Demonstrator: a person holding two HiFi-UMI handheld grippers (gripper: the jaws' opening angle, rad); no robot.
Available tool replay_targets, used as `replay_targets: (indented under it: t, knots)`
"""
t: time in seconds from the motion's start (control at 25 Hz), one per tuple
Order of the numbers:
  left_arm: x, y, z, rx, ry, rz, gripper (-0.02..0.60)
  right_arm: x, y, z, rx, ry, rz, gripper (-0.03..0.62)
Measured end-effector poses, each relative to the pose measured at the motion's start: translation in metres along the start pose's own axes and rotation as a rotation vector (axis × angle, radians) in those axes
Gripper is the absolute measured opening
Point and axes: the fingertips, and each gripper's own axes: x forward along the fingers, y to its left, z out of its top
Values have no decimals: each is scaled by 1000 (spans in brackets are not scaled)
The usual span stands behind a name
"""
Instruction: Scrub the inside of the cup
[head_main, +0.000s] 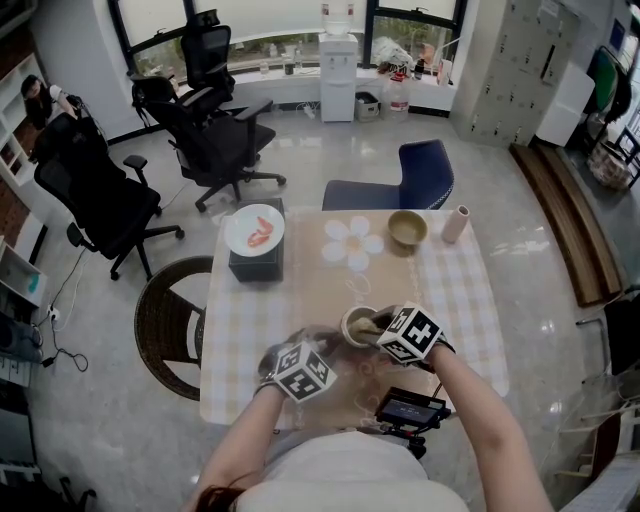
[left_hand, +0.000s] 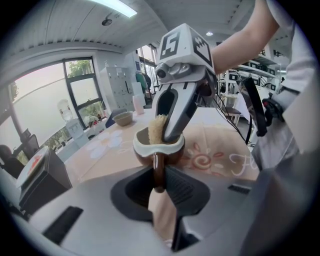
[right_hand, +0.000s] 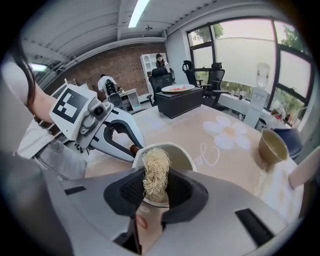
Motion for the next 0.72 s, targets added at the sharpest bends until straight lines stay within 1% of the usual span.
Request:
replay_targets:
  t: [0.08,0.2,0.32,0.4,0.48,0.56,0.72]
  knots:
    - [0,0,1,-2,-1,2,60,-2,-5,2,-33,-7,-39,92]
    - [0,1,0,-2,-1,4,60,-6,-14,7,-108,-34,-138,92]
    - [0,1,1,0,-1,7,60,-7,-21,9,-235,-22,-256,92]
    - [0,2,1,3,0,10,60,-5,-21,7,-308,9,-299,92]
    - [0,3,1,-1,1,16,60,-2,-22,4,-336,51,-312,92]
    - [1,3,1,-10,2,18,60,0,-22,2,-317,102,-298,92]
    - [0,2,1,-16,2,14,60,1,-21,-2,-221,220,-199,92]
